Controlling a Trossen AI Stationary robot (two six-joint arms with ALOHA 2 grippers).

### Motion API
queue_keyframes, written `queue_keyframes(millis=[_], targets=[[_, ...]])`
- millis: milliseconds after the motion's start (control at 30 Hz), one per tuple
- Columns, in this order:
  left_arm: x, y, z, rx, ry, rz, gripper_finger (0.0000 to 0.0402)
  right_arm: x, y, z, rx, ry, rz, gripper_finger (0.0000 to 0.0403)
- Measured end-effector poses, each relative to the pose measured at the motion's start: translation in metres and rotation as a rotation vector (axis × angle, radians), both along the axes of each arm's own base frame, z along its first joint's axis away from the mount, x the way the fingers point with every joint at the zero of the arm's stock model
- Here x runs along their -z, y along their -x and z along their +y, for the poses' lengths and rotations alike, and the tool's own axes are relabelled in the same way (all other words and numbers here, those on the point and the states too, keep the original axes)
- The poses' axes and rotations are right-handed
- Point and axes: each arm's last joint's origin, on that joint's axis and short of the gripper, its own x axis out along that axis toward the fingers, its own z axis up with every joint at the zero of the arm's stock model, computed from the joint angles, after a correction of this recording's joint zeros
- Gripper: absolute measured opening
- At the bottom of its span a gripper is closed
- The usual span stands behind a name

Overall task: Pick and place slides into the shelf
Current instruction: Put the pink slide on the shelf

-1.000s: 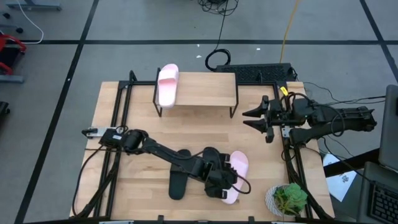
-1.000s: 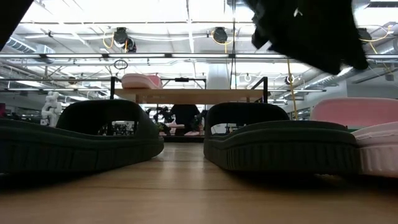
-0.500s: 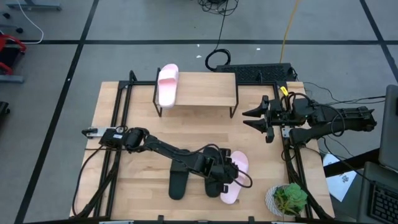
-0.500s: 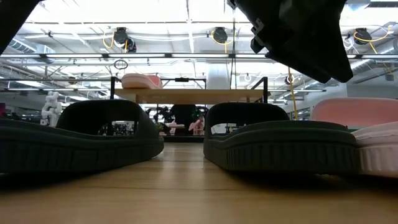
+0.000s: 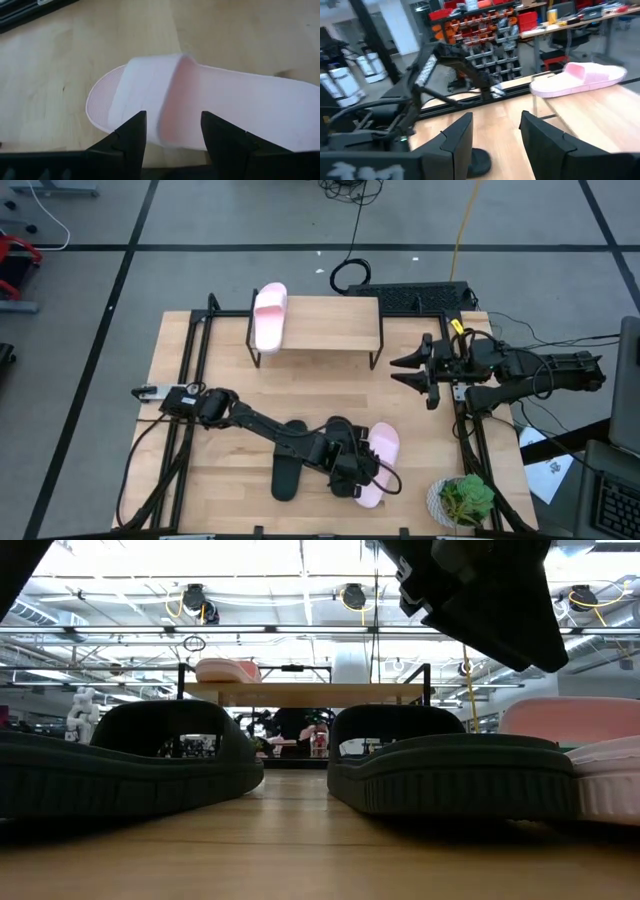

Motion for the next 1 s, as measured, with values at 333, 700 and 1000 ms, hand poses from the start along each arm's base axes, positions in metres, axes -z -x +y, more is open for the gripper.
queue_keyframes(millis=[333, 700, 1000], targets=[[-0.001, -0.003, -0.002, 0.023, -0.022, -0.036, 0.0186, 0.0, 0.0, -0.001, 0.048, 0.018, 0.0, 0.0155], [-0.001, -0.006, 0.007, -0.017, -0.064, -0.045, 0.0186, 0.0, 0.0, -0.001, 0.048, 0.018, 0.0, 0.0155], [0.013, -0.011, 0.009, -0.018, -0.027, -0.032, 0.0186, 0.0, 0.0, -0.001, 0.048, 0.018, 0.0, 0.0155]])
